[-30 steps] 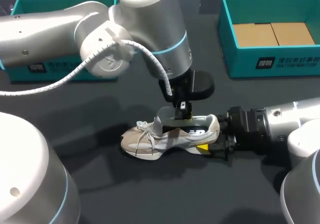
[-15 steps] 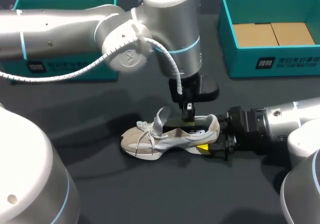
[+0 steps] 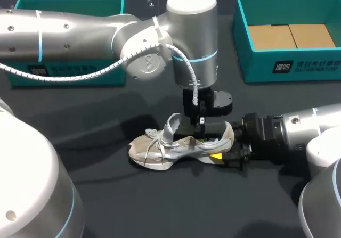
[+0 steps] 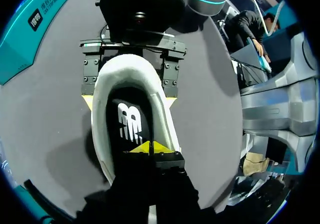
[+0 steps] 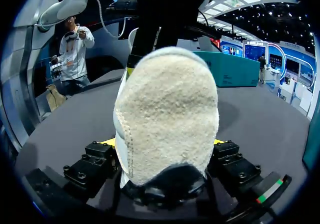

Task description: Take the shoe out of the shoebox, open the shoe tongue, remove and reinsert the insole, then place the shoe into the shoebox

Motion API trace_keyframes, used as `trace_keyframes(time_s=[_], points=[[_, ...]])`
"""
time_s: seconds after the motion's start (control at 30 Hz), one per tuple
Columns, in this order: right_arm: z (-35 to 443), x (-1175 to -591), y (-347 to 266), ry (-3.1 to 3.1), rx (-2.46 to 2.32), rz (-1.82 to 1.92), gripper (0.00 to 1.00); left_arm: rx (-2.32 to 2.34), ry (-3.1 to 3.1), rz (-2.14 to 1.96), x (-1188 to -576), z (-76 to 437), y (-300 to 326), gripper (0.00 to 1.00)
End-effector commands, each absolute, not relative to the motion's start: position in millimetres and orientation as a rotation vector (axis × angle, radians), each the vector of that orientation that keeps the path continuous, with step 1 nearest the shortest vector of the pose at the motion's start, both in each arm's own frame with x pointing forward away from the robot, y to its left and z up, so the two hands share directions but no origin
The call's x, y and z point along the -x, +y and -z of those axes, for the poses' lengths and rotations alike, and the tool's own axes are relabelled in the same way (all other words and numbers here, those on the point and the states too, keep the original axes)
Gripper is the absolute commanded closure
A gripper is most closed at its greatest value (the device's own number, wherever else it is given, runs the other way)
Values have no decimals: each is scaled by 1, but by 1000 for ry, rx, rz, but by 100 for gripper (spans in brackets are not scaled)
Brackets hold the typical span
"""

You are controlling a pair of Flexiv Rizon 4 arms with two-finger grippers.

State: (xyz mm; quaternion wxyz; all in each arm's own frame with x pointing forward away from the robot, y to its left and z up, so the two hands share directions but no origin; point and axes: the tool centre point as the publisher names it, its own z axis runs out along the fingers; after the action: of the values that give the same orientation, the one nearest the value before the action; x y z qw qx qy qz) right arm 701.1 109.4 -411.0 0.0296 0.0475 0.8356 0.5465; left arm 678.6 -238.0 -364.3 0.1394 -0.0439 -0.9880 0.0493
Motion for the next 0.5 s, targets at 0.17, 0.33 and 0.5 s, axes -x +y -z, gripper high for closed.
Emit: trace_keyframes(time_s=[0.17,0.33,0.5], points=[[411,-701,111,2583,-149,-1678,100,161,-2828,-129,-667,375,-224,100],[411,-701,111,2583,-149,-1678,100,174,-2834,-128,-659,381,-224,89],[411,-701,111,2583,-149,-1678,100,154,-2880,-133,-660,389,-229,70]])
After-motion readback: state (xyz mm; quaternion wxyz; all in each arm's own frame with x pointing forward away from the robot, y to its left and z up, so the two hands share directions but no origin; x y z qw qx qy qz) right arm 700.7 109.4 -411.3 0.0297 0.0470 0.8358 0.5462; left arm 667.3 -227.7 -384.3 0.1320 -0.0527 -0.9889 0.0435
